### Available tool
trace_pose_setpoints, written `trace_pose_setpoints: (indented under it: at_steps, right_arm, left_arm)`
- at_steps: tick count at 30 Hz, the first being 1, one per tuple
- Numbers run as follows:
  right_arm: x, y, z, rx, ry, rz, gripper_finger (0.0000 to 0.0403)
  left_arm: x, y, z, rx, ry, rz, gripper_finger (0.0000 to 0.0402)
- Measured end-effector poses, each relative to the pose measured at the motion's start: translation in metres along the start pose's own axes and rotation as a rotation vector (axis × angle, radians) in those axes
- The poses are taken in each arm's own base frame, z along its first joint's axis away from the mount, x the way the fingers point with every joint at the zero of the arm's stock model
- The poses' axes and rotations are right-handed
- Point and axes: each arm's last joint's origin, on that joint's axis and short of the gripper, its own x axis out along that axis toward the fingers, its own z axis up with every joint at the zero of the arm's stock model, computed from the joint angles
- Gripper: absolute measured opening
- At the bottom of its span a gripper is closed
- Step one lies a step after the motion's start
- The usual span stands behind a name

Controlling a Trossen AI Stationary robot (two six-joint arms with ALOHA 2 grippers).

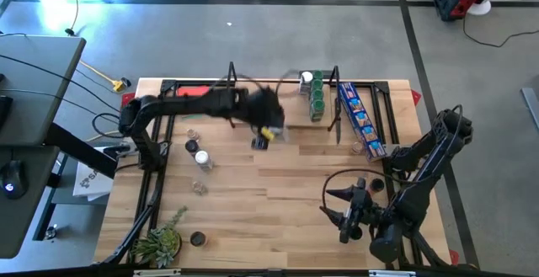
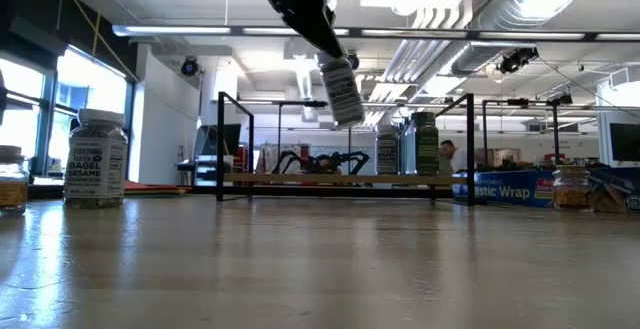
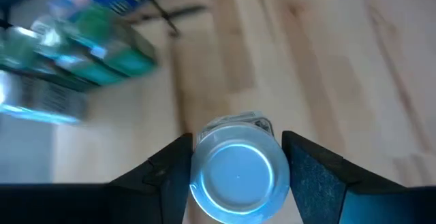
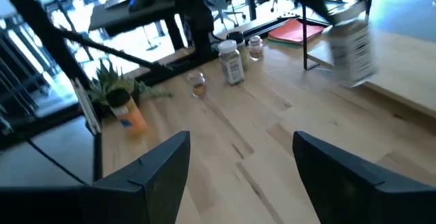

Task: Shelf spices
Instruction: Put the bottom left white seasoning bottle on the shelf aligned with the other white seasoning bottle

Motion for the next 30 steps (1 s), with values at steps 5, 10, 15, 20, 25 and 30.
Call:
trace_pose_setpoints:
  at_steps: [5, 10, 15, 20, 25, 30]
  right_arm:
    - [0.002, 0.003, 0.004, 0.063, -0.047, -0.005, 0.0255]
    - [0.007, 0.003, 0.007, 0.091, -0.061, -0.02, 0.0255]
    - [0.014, 0.004, 0.01, 0.13, -0.068, -0.025, 0.0255]
    - [0.017, 0.003, 0.012, 0.13, -0.069, -0.034, 0.0255]
    - [0.017, 0.003, 0.012, 0.134, -0.063, -0.03, 0.0255]
    - [0.017, 0.003, 0.011, 0.133, -0.05, -0.024, 0.0255]
  left_arm:
    - [0.002, 0.046, -0.013, -0.034, -0.093, 0.028, 0.0195]
    - [0.021, 0.068, -0.024, -0.029, -0.113, 0.028, 0.0198]
    - [0.043, 0.079, -0.031, -0.027, -0.114, 0.05, 0.0201]
    - [0.058, 0.084, -0.033, 0.014, -0.128, 0.077, 0.0203]
    - [0.068, 0.086, -0.035, 0.06, -0.113, 0.095, 0.0204]
    - [0.072, 0.091, -0.033, 0.039, -0.162, 0.122, 0.0205]
